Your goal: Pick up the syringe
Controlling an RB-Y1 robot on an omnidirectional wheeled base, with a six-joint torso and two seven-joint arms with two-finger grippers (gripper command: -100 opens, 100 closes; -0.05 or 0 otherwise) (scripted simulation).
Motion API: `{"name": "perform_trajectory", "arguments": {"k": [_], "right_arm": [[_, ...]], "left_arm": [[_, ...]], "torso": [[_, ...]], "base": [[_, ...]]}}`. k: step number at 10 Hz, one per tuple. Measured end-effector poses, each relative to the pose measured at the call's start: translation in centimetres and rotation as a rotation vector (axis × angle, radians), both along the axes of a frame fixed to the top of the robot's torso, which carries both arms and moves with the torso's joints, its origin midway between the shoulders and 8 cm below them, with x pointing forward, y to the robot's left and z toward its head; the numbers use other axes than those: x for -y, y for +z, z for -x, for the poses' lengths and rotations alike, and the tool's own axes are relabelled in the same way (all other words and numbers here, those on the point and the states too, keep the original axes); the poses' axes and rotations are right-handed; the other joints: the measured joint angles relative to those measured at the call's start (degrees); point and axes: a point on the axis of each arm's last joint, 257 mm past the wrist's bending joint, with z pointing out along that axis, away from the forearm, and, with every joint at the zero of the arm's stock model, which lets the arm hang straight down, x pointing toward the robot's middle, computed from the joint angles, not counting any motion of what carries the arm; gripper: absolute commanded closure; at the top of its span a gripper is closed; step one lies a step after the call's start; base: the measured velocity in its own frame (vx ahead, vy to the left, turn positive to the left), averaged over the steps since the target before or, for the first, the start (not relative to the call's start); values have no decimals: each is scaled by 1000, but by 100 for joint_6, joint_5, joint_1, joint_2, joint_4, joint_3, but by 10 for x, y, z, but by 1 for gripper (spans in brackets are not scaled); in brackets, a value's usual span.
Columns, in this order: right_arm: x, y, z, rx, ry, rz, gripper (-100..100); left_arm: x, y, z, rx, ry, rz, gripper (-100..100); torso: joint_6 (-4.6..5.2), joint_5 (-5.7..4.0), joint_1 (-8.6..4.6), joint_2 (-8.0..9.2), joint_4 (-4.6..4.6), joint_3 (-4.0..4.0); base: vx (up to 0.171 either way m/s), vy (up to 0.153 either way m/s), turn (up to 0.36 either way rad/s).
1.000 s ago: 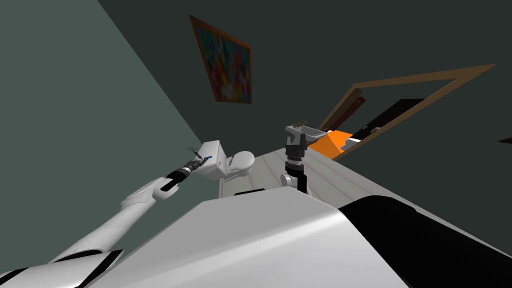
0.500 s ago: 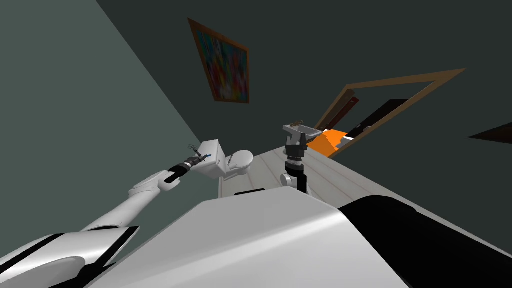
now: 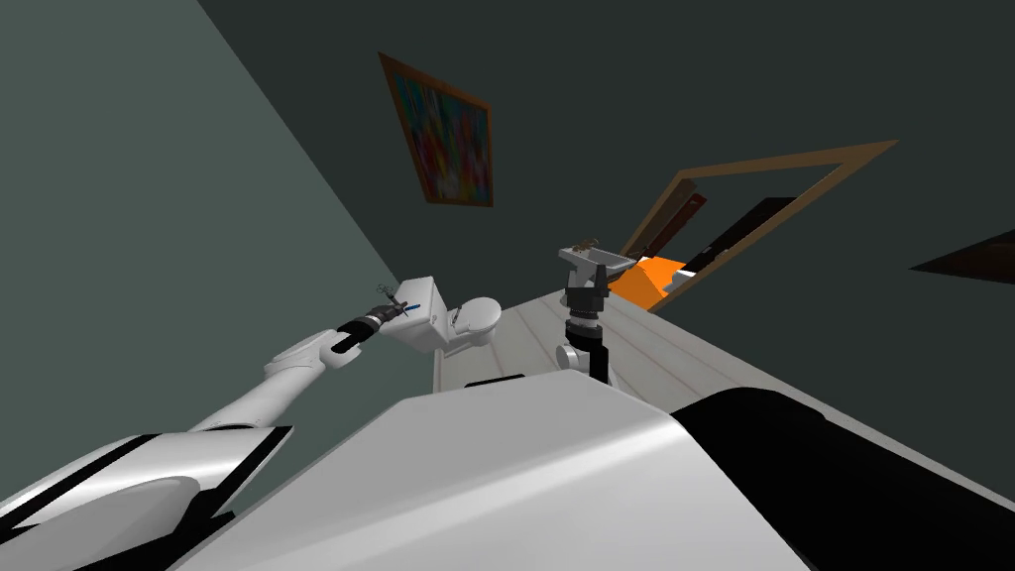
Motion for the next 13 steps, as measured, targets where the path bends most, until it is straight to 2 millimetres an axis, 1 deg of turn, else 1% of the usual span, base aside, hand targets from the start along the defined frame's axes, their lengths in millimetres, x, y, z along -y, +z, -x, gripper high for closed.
{"name": "perform_trajectory", "arguments": {"k": [3,4,5,7,8,10,13], "right_arm": [[0,0,0,0,0,0,0],[0,0,0,0,0,0,0],[0,0,0,0,0,0,0],[0,0,0,0,0,0,0],[0,0,0,0,0,0,0],[0,0,0,0,0,0,0],[0,0,0,0,0,0,0]], "left_arm": [[0,0,0,0,0,-2,100],[0,0,0,0,0,-2,0],[0,0,0,0,0,-1,100],[1,-1,13,12,-8,11,100],[5,-6,18,8,-15,13,100],[8,-8,32,18,-23,22,100],[23,-11,52,29,-50,32,100]], "torso": [[1,4,2,-2,-2,-2],[1,3,2,-2,-2,-2],[1,3,2,-3,-2,-2],[-1,7,18,-41,-9,-24],[6,10,12,-38,-11,-24],[2,8,11,-47,-12,-28],[19,28,2,-54,-31,-41]], "base": [[0,0,0],[0,0,0],[110,29,96],[110,24,35],[130,12,86],[98,9,36],[101,9,47]]}}
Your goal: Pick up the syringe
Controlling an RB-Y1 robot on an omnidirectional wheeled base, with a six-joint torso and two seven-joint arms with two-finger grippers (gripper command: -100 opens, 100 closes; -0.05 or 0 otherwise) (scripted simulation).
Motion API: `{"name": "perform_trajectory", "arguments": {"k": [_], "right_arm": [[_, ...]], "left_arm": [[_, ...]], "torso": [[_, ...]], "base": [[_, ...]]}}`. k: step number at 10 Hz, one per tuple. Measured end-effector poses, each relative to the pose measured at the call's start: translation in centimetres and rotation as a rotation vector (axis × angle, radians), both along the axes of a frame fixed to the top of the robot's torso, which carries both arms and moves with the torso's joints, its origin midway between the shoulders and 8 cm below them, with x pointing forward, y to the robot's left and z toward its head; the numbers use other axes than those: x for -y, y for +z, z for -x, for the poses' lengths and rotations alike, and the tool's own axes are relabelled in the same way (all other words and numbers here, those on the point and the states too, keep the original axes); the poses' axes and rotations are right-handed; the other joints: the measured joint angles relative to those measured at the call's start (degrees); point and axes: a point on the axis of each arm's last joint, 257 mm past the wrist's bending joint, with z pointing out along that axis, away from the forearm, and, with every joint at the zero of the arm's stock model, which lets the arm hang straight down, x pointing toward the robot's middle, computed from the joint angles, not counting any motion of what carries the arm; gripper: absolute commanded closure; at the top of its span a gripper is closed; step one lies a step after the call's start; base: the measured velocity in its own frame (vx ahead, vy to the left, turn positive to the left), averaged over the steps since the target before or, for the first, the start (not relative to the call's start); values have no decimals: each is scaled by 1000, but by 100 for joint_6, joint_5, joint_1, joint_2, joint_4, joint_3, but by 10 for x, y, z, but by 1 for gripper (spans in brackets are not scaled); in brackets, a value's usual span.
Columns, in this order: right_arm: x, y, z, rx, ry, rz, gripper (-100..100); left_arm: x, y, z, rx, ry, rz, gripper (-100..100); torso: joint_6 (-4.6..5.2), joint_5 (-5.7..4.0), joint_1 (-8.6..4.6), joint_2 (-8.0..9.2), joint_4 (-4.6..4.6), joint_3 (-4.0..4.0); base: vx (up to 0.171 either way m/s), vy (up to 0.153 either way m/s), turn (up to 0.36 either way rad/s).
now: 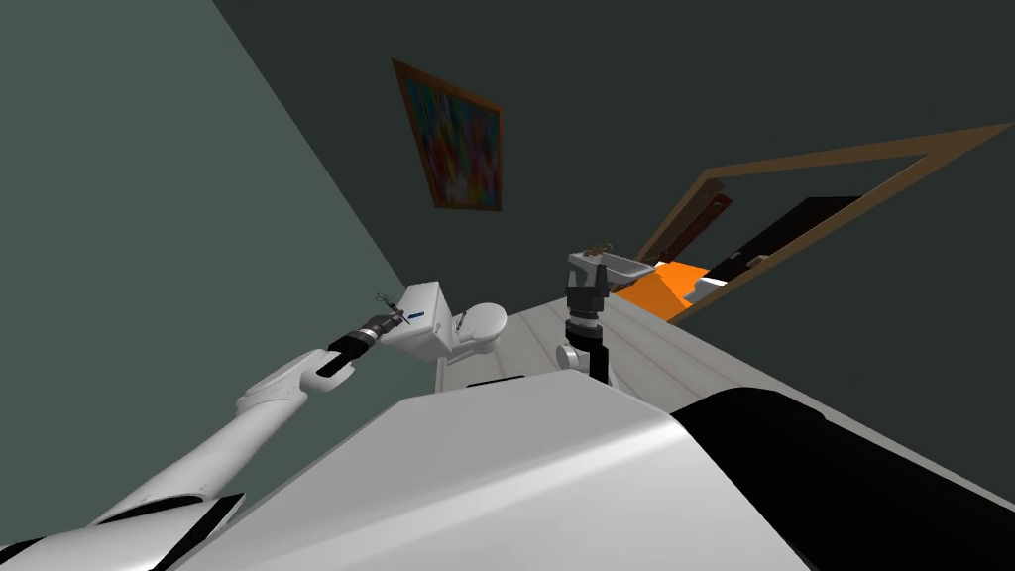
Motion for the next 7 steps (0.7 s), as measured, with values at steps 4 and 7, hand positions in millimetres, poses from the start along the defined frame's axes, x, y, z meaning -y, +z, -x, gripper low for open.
{"name": "perform_trajectory", "arguments": {"k": [4,7], "right_arm": [[0,0,0,0,0,0,0],[0,0,0,0,0,0,0]], "left_arm": [[9,-4,24,8,-23,8,100],[13,-12,41,-10,-30,7,100]], "torso": [[5,34,5,-6,-32,-19],[-1,69,9,31,-60,-16]], "base": [[73,9,35],[40,6,29]]}}
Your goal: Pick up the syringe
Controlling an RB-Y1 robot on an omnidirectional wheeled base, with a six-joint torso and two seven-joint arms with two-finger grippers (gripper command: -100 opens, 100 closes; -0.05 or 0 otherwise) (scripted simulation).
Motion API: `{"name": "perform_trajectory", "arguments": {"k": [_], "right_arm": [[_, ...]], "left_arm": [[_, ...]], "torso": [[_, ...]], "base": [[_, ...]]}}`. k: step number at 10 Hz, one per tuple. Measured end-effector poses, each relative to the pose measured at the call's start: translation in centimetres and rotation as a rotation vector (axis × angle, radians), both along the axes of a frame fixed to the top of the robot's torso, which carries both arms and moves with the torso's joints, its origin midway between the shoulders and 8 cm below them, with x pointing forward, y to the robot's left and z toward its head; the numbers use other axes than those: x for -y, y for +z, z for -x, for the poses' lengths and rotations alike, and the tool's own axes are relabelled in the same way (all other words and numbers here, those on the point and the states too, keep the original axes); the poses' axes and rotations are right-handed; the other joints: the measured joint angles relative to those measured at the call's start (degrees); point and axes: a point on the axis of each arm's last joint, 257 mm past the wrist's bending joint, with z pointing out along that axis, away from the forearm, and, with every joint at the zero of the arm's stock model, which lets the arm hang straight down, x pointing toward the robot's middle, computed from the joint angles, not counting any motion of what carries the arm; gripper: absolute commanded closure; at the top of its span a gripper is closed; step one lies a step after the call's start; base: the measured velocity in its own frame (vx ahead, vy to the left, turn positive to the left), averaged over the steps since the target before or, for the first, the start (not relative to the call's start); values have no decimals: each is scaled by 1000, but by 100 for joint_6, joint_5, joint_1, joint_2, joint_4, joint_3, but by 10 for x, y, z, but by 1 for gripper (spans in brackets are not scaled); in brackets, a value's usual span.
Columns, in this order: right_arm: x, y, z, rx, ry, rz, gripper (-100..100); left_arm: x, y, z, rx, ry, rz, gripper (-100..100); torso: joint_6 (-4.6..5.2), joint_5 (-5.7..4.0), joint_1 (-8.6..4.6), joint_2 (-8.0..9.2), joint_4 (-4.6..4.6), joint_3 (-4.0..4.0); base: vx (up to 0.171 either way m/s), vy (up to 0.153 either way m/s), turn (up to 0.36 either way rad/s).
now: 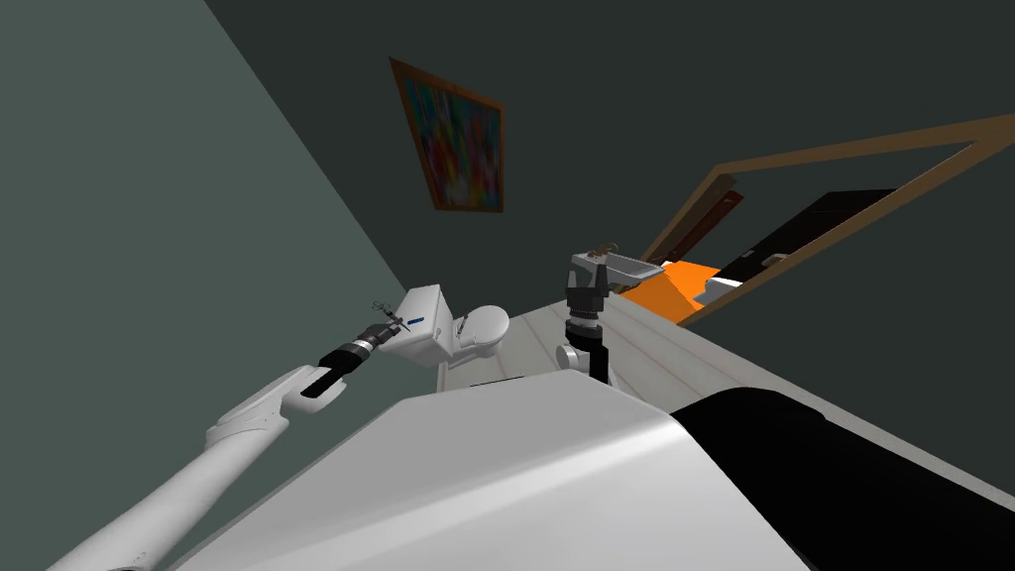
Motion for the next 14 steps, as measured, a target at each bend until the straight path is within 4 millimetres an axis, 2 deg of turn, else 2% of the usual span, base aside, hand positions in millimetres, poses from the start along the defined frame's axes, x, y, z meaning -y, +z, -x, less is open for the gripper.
{"name": "perform_trajectory", "arguments": {"k": [2,4,10,12,14], "right_arm": [[0,0,0,0,0,0,0],[0,0,0,0,0,0,0],[0,0,0,0,0,0,0],[0,0,0,0,0,0,0],[0,0,0,0,0,0,0]], "left_arm": [[5,2,14,12,-5,3,100],[9,-4,29,-5,-14,5,100],[20,5,70,11,-26,0,100],[25,2,82,-3,-34,1,100],[28,14,93,19,-36,-9,100]], "torso": [[0,5,7,-39,-11,-23],[-1,11,6,-14,-13,-13],[0,12,8,-39,-19,-28],[3,13,7,-24,-19,-22],[2,8,1,-45,-20,-32]], "base": [[91,5,29],[53,2,38],[77,6,37],[60,4,43],[99,1,30]]}}
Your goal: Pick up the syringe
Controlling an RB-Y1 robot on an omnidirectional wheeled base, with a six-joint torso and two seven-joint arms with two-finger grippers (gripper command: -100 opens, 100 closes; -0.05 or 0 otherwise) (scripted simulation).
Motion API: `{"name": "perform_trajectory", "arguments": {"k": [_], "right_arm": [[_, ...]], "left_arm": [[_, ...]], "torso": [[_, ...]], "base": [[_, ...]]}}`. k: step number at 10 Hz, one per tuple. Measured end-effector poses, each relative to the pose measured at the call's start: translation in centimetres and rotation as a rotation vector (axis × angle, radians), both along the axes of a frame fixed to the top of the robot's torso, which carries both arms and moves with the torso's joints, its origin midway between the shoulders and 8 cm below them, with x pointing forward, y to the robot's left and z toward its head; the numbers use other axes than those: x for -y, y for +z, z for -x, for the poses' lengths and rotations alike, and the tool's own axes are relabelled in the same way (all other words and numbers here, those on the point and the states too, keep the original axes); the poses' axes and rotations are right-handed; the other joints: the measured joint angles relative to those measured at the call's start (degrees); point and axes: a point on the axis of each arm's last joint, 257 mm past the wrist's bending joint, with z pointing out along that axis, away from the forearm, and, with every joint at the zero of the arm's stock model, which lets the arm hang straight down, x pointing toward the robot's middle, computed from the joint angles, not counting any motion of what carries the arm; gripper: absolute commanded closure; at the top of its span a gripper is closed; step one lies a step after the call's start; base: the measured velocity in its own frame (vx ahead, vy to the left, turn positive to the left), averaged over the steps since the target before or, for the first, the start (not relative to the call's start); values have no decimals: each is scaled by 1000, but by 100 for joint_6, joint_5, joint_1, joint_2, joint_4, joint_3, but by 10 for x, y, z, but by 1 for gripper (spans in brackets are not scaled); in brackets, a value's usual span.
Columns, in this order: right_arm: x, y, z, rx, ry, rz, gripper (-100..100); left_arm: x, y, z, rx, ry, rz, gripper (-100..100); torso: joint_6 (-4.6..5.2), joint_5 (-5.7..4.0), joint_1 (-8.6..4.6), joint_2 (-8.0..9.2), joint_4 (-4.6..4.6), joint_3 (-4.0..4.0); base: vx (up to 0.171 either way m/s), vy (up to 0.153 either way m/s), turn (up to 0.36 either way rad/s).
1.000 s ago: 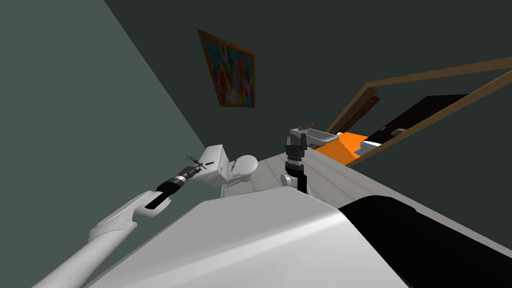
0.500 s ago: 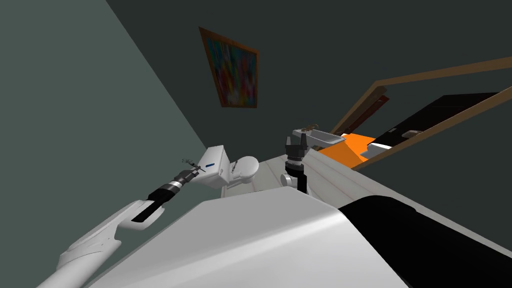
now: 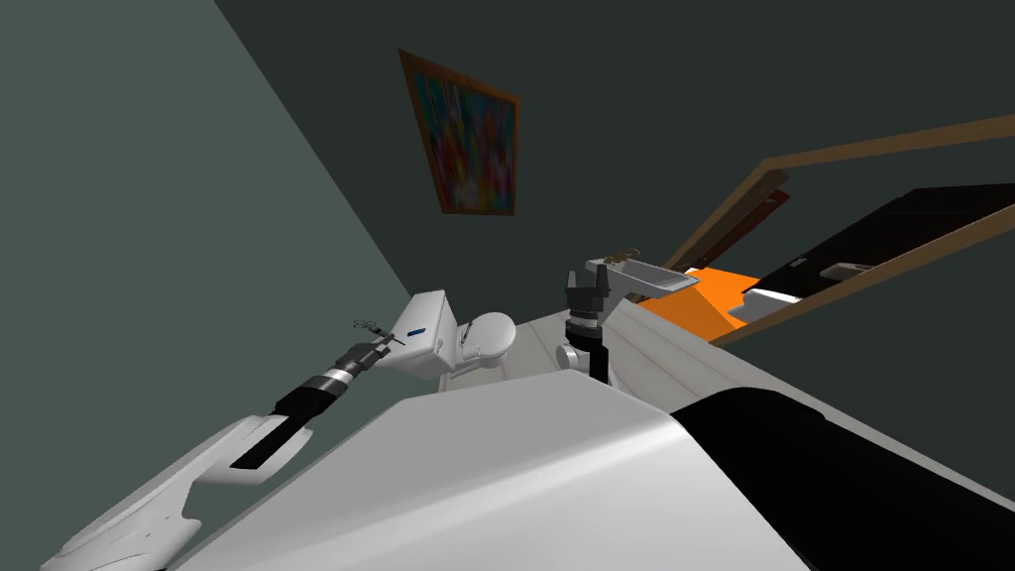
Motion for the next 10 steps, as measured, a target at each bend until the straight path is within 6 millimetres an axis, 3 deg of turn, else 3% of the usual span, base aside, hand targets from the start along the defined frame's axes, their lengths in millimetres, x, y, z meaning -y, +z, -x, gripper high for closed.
{"name": "perform_trajectory", "arguments": {"k": [2,6,9,10], "right_arm": [[0,0,0,0,0,0,0],[0,0,0,0,0,0,0],[0,0,0,0,0,0,0],[0,0,0,0,0,0,0]], "left_arm": [[3,-2,16,-15,-9,-1,100],[10,14,45,-2,-15,-24,100],[19,19,65,-15,-30,-33,100],[20,19,66,-17,-32,-34,0]], "torso": [[-1,2,3,25,1,11],[-3,-5,-2,-3,0,-1],[2,-1,-2,27,2,13],[3,0,1,32,4,16]], "base": [[57,5,37],[108,2,56],[23,0,-8],[0,0,0]]}}
